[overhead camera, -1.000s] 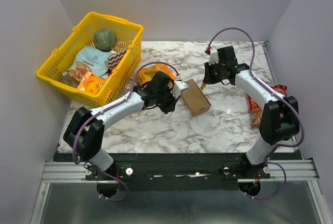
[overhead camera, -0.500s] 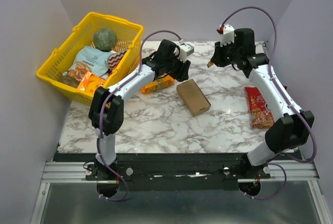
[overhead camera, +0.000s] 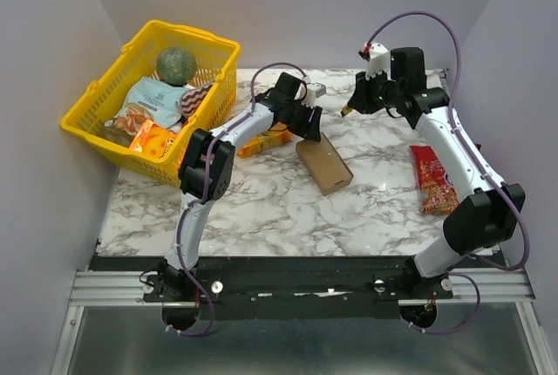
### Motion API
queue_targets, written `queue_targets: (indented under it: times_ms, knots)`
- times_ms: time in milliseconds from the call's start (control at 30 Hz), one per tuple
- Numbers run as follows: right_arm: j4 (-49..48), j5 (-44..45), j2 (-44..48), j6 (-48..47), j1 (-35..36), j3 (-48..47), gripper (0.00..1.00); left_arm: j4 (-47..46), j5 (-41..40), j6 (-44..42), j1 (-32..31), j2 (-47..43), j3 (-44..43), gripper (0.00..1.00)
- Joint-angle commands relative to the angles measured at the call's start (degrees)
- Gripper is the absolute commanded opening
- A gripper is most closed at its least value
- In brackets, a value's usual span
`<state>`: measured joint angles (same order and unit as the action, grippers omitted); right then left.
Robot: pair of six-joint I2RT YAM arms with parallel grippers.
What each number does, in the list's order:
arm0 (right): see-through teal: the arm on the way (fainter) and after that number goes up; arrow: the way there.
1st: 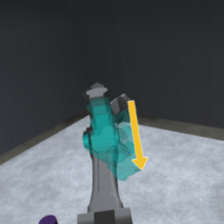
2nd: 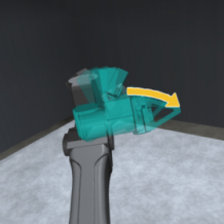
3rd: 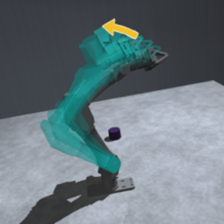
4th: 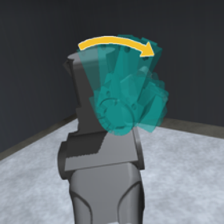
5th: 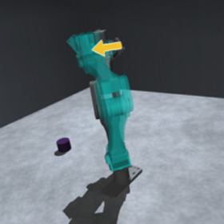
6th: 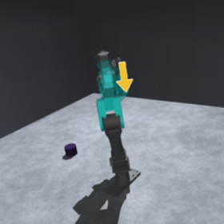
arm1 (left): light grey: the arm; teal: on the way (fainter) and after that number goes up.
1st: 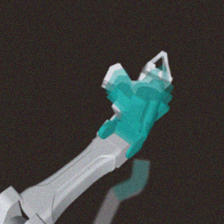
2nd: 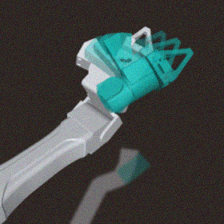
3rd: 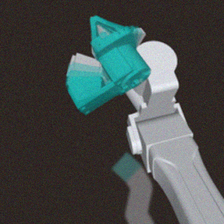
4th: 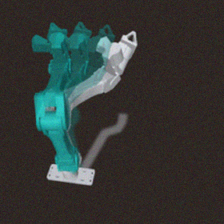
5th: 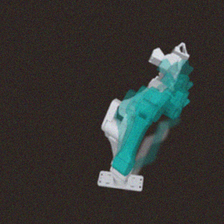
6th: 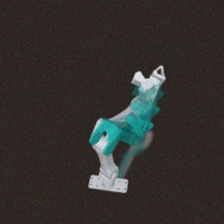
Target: Unpack the express box
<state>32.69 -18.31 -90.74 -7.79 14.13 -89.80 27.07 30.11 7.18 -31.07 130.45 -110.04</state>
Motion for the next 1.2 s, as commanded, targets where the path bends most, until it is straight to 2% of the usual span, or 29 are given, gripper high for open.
queue_targets:
  times_ms: [0, 67, 233, 367, 467, 600, 700, 900, 1167]
  knots:
    - [2.02, -6.63, 1.7, -1.51, -0.16, 2.43, 0.0, -0.08, 3.99, 1.69, 0.75, -1.25, 2.63, 0.57]
    - [3.25, -10.33, 2.23, -4.24, -0.24, 3.84, 0.0, -0.44, 4.95, 2.4, 1.01, -1.08, 4.12, 0.56]
    - [0.63, -3.76, 5.04, -0.56, 1.34, 9.37, 0.01, -2.02, 6.37, 4.59, 1.01, -1.69, 8.25, 0.53]
    - [-0.96, -2.0, 6.89, -2.93, 2.65, 13.94, 0.0, -2.64, 5.14, 5.12, 1.01, -2.31, 11.07, 0.51]
    - [-6.47, 0.89, 8.29, -2.41, 4.5, 17.63, 0.0, -2.81, 5.49, 5.65, 1.01, -1.96, 11.86, 0.5]
    - [-18.51, 9.58, 9.53, -1.97, 8.18, 22.29, 0.0, -2.99, 5.57, 6.0, 1.01, -1.61, 12.13, 0.5]
    - [-20.81, 13.37, 7.51, -0.21, 9.07, 21.69, 0.0, -3.07, 5.22, 6.0, 1.01, -1.87, 12.74, 0.49]
    - [-26.52, 15.22, 4.0, 0.06, 10.12, 22.12, 0.0, -3.16, 5.05, 6.09, 1.01, -1.7, 13.1, 0.48]
    - [-32.07, 12.68, 1.27, -2.84, 10.65, 24.67, 0.0, -3.08, 4.43, 5.65, 0.66, -1.34, 13.27, 0.47]
